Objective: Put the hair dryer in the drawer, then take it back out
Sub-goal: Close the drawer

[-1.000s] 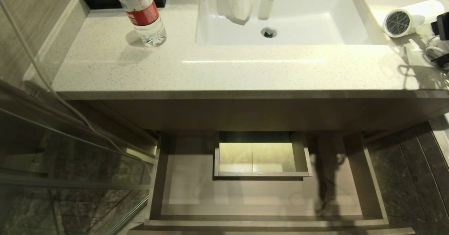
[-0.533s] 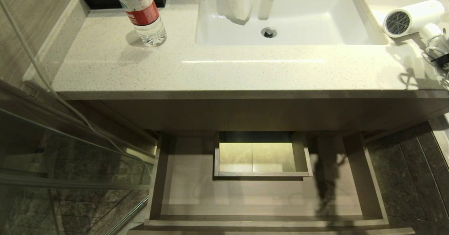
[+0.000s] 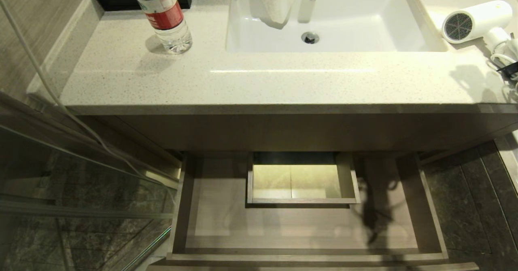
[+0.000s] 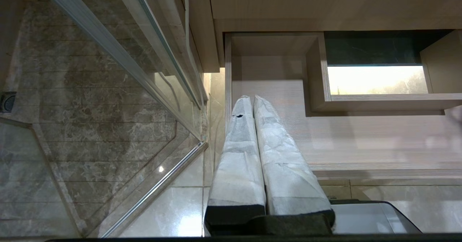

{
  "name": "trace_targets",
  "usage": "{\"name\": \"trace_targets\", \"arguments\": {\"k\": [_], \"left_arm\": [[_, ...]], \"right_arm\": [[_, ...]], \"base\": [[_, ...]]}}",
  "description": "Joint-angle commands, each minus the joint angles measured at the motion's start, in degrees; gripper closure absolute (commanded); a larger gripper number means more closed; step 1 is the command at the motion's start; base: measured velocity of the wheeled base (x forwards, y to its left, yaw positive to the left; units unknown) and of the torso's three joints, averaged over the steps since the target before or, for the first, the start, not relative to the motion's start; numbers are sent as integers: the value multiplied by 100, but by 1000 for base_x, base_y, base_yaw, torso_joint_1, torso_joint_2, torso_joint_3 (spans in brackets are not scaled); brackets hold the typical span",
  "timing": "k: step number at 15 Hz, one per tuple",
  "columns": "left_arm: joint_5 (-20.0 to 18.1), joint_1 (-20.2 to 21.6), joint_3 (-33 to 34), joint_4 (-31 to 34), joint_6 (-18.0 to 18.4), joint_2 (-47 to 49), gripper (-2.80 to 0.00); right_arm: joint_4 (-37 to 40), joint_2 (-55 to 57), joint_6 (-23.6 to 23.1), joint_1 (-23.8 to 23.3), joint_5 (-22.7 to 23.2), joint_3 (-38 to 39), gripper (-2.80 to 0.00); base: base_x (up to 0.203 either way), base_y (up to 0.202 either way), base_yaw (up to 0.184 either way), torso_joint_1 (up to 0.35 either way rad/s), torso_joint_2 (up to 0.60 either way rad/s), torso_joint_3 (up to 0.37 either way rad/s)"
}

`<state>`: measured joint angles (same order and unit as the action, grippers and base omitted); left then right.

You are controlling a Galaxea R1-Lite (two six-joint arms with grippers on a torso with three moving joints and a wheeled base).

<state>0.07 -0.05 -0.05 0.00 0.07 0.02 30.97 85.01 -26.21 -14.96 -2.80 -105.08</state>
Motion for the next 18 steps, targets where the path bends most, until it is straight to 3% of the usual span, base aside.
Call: {"name": "trace_targets", "arguments": {"k": [1,8,18], "left_arm": [[2,5,-4,0,1,-2,0],[2,-4,-4,0,1,-2,0],[2,5,-4,0,-7,-2,0]], "right_arm": [[141,-347,-16,-6,-1,190,0],[128,-492,-16,-7,-1,216,0],[-164,-855,-16,-7,24,574,0]], "base": [[0,0,0,0,0,0],[0,0,0,-2,16,14],[0,0,0,-152,344,189]]}}
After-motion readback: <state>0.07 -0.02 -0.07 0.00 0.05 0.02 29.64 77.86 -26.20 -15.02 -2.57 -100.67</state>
